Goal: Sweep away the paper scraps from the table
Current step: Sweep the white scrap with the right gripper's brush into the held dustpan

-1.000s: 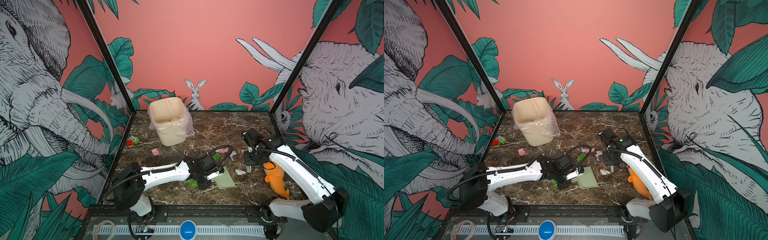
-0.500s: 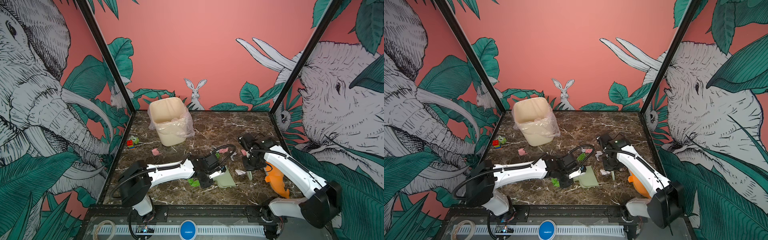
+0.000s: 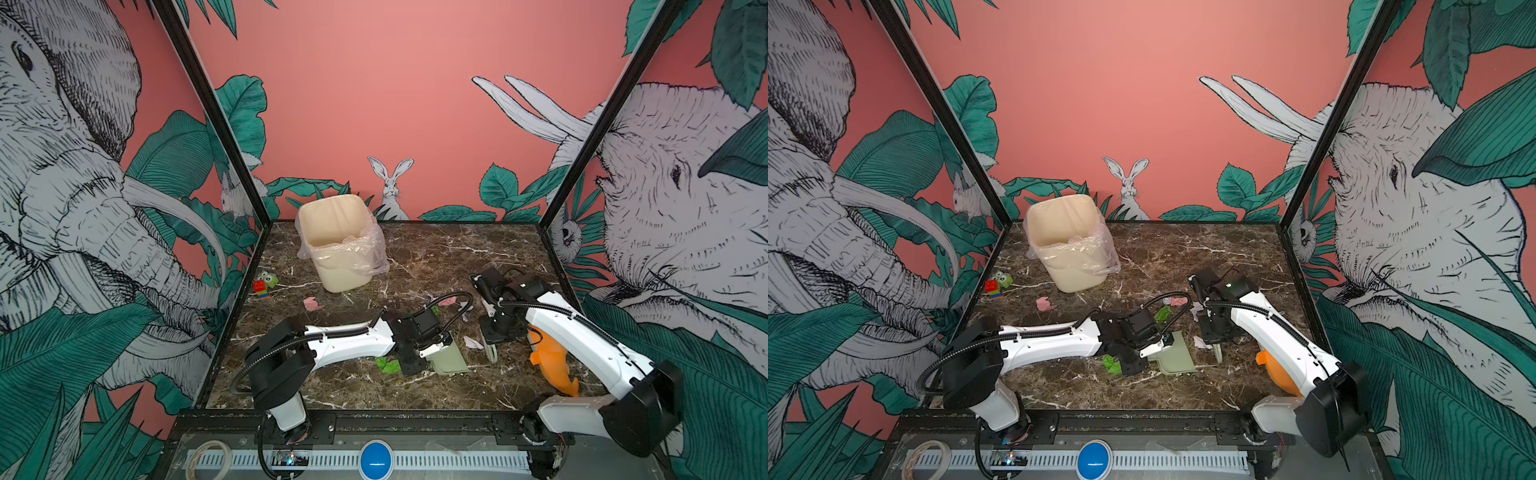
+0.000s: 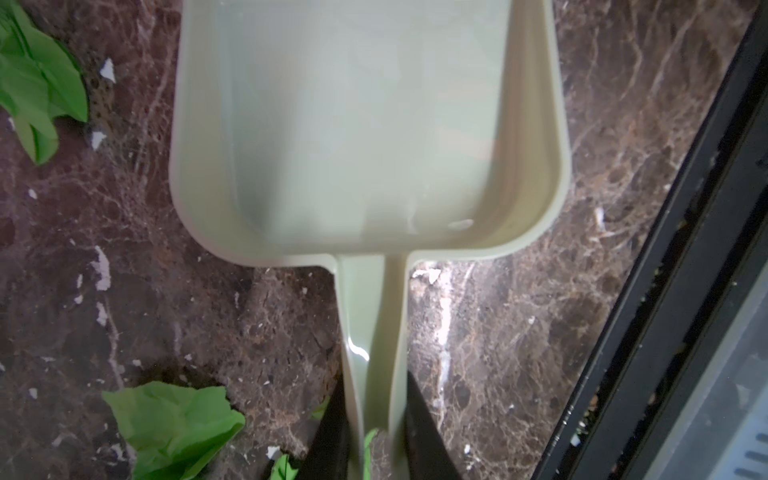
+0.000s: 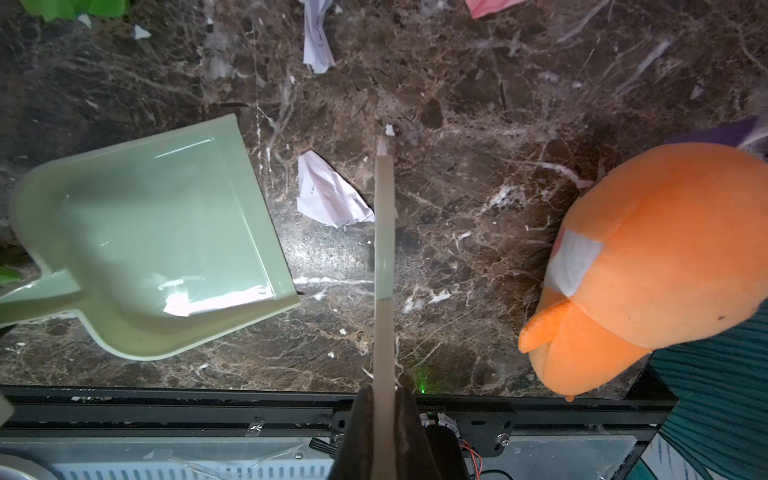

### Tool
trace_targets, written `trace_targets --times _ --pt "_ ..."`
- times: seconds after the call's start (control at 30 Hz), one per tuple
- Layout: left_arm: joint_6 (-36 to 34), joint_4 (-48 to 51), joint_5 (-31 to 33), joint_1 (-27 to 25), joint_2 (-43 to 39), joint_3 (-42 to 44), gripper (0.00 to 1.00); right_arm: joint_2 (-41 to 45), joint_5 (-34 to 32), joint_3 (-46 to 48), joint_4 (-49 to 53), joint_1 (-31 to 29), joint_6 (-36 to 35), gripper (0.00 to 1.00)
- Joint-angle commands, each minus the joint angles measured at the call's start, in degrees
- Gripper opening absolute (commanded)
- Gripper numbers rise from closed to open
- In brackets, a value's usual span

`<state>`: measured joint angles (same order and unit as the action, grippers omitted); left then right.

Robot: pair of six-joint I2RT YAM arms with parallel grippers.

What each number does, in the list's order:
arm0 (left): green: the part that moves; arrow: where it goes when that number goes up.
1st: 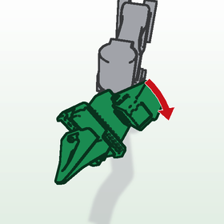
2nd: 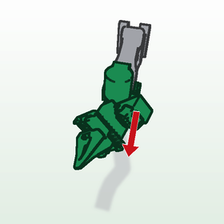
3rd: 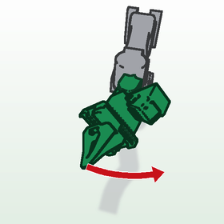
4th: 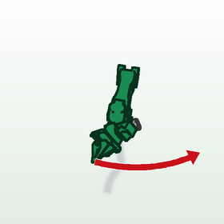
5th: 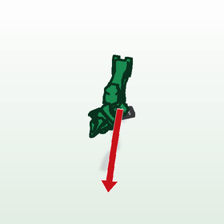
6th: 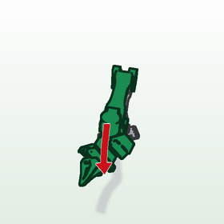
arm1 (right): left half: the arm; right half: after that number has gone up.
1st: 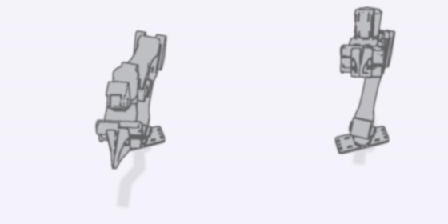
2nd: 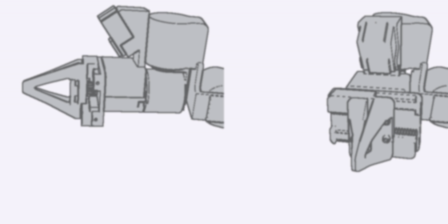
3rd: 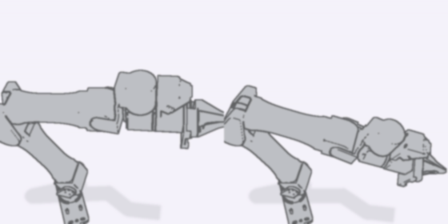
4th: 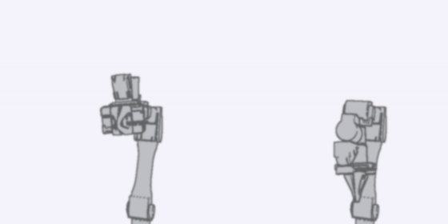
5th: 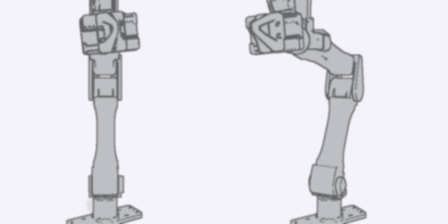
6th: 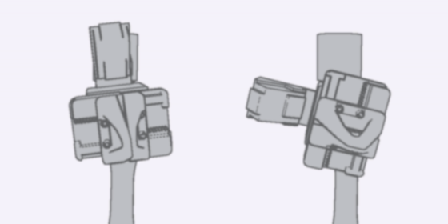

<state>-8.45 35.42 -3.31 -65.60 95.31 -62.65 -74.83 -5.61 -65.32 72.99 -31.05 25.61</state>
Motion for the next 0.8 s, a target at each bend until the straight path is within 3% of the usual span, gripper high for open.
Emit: trace_targets --times 0.0,0.47,0.77 --pt "-0.9 -1.6 1.2 -0.3 -0.8 1.4 0.02 -0.1 -3.5 -1.1 3.6 0.3 -1.2 0.0" --pt "-2.2 -4.6 2.8 -0.3 -0.7 3.3 0.01 -5.5 2.6 -3.0 1.4 -0.8 -6.2 0.0" --pt "-2.3 -4.5 2.0 -0.3 -0.5 3.4 0.01 -7.5 9.7 -6.3 0.3 -6.8 -5.7 0.0"
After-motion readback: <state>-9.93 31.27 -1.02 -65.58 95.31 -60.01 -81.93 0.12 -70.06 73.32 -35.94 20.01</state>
